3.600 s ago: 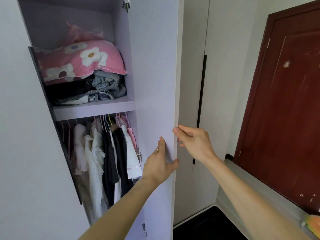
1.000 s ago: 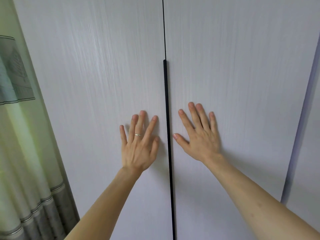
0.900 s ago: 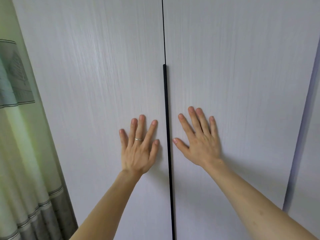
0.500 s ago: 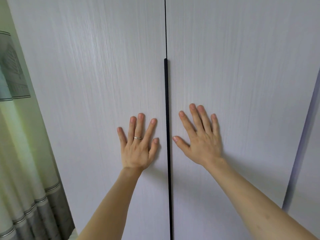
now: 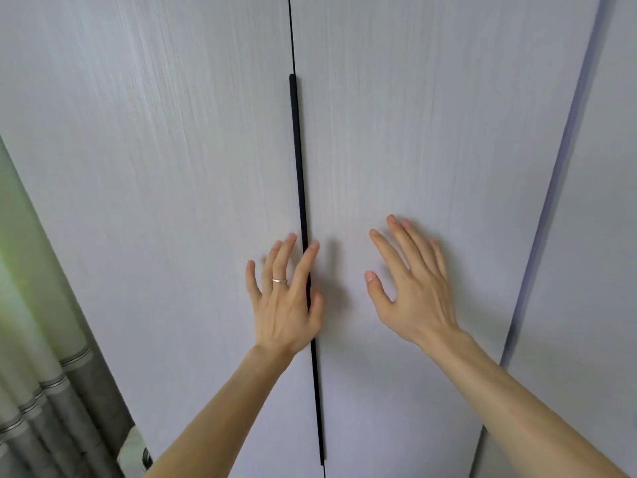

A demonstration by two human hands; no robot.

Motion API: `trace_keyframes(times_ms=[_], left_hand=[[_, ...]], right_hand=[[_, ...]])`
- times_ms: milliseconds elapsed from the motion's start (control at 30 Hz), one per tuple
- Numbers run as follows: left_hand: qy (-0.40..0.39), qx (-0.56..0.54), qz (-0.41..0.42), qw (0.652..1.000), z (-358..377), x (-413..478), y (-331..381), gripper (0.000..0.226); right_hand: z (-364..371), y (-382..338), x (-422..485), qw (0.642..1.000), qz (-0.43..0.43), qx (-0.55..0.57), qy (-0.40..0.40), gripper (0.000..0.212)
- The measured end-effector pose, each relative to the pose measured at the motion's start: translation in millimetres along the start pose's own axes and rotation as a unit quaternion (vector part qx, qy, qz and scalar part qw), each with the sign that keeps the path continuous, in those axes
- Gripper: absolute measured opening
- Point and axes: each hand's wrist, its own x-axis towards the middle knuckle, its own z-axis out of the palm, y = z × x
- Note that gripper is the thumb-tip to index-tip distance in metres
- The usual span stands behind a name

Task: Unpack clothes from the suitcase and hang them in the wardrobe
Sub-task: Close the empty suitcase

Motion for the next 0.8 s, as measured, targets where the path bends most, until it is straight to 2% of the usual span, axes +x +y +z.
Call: trace_keyframes(times_ms=[133, 300, 433, 467, 533, 600, 667, 800], left_hand=[[-0.138, -0.081, 0.038, 0.986, 12, -67, 54, 0.071], [-0.339, -0.140, 0.043, 0.929, 37, -150, 131, 0.058], [-0.449, -0.161, 0.070, 0.876, 50, -202, 207, 0.054], [-0.485, -0.177, 0.095, 0.851, 53, -218, 249, 0.053], [-0.523, -0.184, 0.086, 0.828, 55, -232, 262, 0.053], [-0.552, -0.199, 0.107, 0.803, 61, -252, 301, 0.053], [-0.603, -0.199, 0.110, 0.765, 63, -273, 341, 0.054], [-0.679, -0.187, 0.121, 0.700, 72, -310, 398, 0.055]], right_hand=[[-29, 25, -97, 0.995, 0.079, -0.004, -0.067, 0.052], [-78, 59, -219, 0.952, 0.225, -0.033, -0.204, 0.055], [-140, 88, -310, 0.880, 0.334, -0.085, -0.327, 0.055], [-175, 101, -348, 0.852, 0.379, -0.107, -0.345, 0.053], [-191, 104, -375, 0.828, 0.408, -0.110, -0.368, 0.053], [-227, 115, -411, 0.788, 0.459, -0.133, -0.390, 0.053], [-265, 125, -445, 0.747, 0.503, -0.145, -0.410, 0.053], [-318, 144, -496, 0.692, 0.564, -0.153, -0.423, 0.053]])
